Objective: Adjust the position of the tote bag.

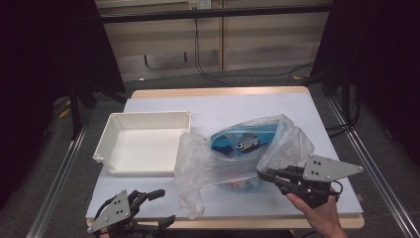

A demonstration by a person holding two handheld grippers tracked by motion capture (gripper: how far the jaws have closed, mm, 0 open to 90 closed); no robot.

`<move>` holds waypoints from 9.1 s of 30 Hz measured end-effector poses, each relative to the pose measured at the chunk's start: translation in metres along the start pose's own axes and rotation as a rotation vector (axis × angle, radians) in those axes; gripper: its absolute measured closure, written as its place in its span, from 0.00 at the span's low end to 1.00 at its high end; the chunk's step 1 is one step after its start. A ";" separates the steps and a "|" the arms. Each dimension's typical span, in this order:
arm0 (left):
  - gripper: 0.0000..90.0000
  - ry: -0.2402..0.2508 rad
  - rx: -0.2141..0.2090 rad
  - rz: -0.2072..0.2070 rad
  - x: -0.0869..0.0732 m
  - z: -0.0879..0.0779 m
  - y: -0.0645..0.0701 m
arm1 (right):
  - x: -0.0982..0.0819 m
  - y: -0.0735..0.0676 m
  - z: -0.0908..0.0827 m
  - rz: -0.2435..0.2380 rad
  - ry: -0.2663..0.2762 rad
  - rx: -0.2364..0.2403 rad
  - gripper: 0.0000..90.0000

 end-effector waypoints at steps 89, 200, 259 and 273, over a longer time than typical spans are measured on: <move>1.00 0.184 -0.121 0.079 0.159 -0.005 -0.040 | 0.093 0.061 -0.066 -0.044 0.211 -0.161 0.99; 1.00 -0.426 -0.069 -0.158 -0.044 0.041 -0.070 | -0.149 0.082 -0.059 0.259 -0.375 -0.287 0.99; 0.57 -0.209 -0.108 -0.033 0.041 0.097 -0.078 | -0.058 0.095 -0.030 0.127 -0.193 -0.246 0.41; 0.79 -0.397 -0.107 -0.072 0.000 0.131 -0.081 | -0.095 0.109 -0.003 0.165 -0.314 -0.213 1.00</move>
Point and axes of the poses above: each handheld gripper's, and its own axes: z roughly forward along the jaws, x roughly out of its top, y roughly to its right, the point moved 6 cm from there along z, roughly forward along the jaws, and after that the axes turned 4 degrees about -x, right-handed, at the moved point
